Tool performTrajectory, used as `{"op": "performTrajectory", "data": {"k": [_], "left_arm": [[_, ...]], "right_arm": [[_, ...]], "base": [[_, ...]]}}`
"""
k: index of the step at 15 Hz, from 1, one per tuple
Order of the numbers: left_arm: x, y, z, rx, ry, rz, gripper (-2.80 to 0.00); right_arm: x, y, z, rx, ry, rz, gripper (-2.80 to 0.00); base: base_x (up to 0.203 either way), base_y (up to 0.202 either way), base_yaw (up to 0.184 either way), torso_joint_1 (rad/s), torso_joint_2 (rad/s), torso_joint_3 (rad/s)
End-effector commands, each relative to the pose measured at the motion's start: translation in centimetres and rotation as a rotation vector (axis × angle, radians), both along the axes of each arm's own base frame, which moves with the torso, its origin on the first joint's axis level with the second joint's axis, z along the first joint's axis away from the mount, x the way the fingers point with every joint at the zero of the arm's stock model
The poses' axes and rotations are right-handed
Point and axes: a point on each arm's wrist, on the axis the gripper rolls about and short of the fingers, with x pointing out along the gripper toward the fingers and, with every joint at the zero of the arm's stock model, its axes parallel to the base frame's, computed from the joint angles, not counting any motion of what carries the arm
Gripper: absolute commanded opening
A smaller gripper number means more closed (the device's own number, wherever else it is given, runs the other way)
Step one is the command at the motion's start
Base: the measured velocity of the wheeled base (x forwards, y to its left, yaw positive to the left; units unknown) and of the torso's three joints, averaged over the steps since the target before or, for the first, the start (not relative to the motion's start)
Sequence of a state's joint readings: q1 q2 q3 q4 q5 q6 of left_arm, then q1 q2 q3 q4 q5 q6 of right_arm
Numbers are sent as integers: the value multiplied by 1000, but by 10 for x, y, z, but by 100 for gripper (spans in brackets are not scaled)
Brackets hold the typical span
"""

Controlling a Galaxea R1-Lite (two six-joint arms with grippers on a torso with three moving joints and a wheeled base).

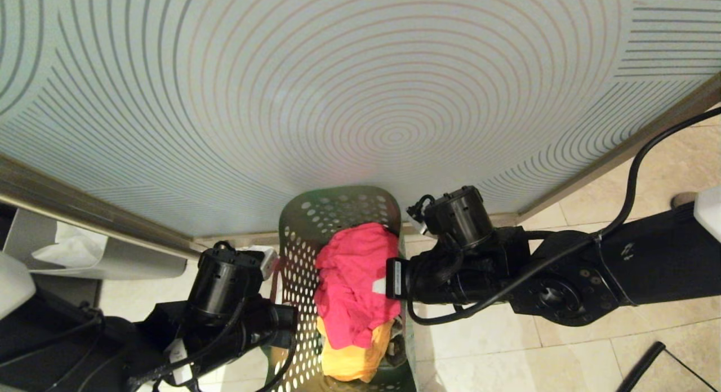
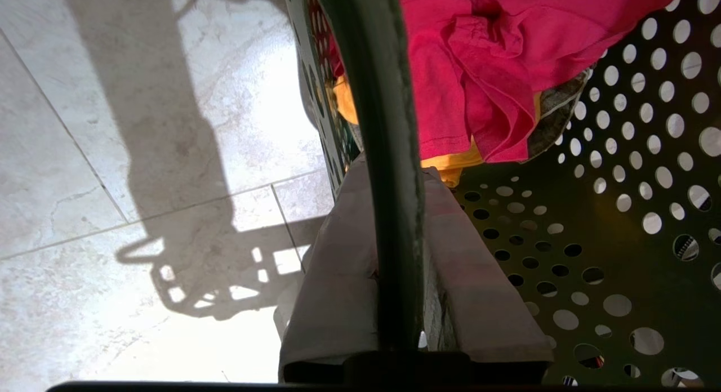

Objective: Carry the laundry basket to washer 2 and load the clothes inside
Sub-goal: Pick up the clothes basket and put it beside the washing machine

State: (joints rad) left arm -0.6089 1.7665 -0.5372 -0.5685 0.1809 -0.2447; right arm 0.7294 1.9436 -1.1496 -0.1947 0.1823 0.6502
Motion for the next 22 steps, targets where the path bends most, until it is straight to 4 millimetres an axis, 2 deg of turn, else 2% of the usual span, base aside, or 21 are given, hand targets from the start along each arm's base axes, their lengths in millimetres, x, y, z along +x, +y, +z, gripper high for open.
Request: {"op": "performTrajectory", "data": {"k": [1, 7, 13, 22], "left_arm": [[0, 0, 3, -8, -11, 2, -280], [-1, -1, 3, -9, -11, -3, -280], [-10, -4, 14, -72, -18, -43, -280], [-12, -3, 8, -57, 3, -45, -280]], "right_arm": [[-1, 0, 4, 10, -7, 1, -280], [-4, -2, 8, 15, -14, 2, -280], [-12, 1, 16, 30, -30, 22, -280], [-15, -2, 21, 33, -39, 16, -280]], "base": [[0, 0, 0, 0, 10, 195], [0, 0, 0, 4, 3, 201], [0, 0, 0, 3, 3, 200], [0, 0, 0, 2, 2, 200]]}}
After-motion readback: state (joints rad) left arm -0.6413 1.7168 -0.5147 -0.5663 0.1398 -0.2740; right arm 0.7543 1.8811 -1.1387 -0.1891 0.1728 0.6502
